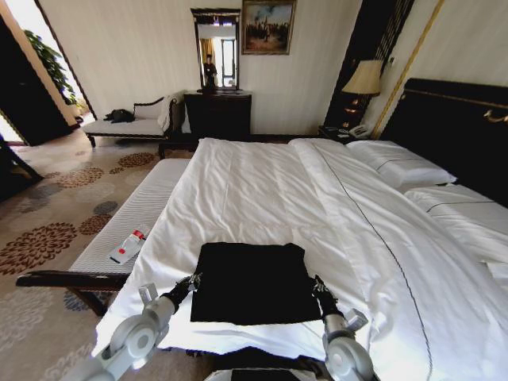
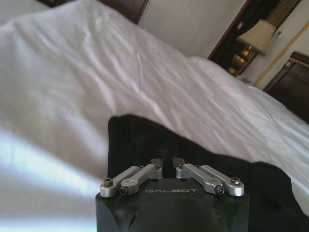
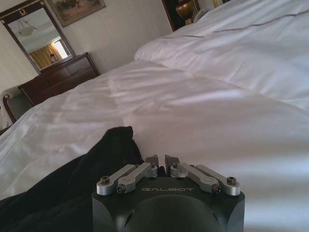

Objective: Fold the clothes on the bed.

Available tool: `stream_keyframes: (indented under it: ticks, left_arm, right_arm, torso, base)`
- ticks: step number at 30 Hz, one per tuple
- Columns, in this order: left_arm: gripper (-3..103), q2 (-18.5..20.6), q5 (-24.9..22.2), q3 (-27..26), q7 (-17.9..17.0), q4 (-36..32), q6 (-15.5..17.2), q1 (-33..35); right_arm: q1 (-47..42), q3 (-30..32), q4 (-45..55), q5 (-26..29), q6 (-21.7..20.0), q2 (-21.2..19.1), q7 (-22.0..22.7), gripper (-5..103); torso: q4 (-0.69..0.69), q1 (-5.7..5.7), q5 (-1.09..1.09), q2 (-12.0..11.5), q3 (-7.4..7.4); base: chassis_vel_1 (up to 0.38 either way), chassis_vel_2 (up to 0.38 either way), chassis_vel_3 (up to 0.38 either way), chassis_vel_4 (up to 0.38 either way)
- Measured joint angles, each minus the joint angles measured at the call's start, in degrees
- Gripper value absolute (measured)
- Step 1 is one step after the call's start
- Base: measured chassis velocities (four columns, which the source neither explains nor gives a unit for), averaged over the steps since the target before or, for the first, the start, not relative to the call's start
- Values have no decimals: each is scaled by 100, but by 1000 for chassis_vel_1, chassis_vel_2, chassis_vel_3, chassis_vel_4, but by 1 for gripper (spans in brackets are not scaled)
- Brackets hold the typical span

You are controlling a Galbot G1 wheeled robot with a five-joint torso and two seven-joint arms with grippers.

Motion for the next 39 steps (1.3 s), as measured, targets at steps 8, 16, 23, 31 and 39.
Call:
stream_keyframes:
  ticks: [8,16,23,31,39]
  left_arm:
    - [40,-340,-624,-785,641,-253,-856,-392]
    - [67,-778,-787,-188,121,1094,230,-1899]
    - [93,-1319,-726,-51,-97,2080,603,-2113]
    - [100,-1753,-569,266,3,2902,553,-2542]
    - [100,-2065,-541,501,91,3184,459,-2798]
  right_arm:
    - [290,727,594,440,208,102,-248,41]
    - [847,927,279,966,61,90,-109,69]
    - [1403,342,-287,979,-59,23,10,95]
    - [1487,247,-524,901,-61,99,53,100]
    - [1571,186,-668,839,-65,176,109,100]
  torso:
    - [1,0,0,1,0]
    - [-6,2,-1,0,1]
    - [2,2,0,-1,1]
    - [0,1,3,0,0]
    - [0,0,2,0,0]
  base:
    - [0,0,0,0]
    - [0,0,0,0]
    - [0,0,0,0]
    - [0,0,0,0]
    - [0,0,0,0]
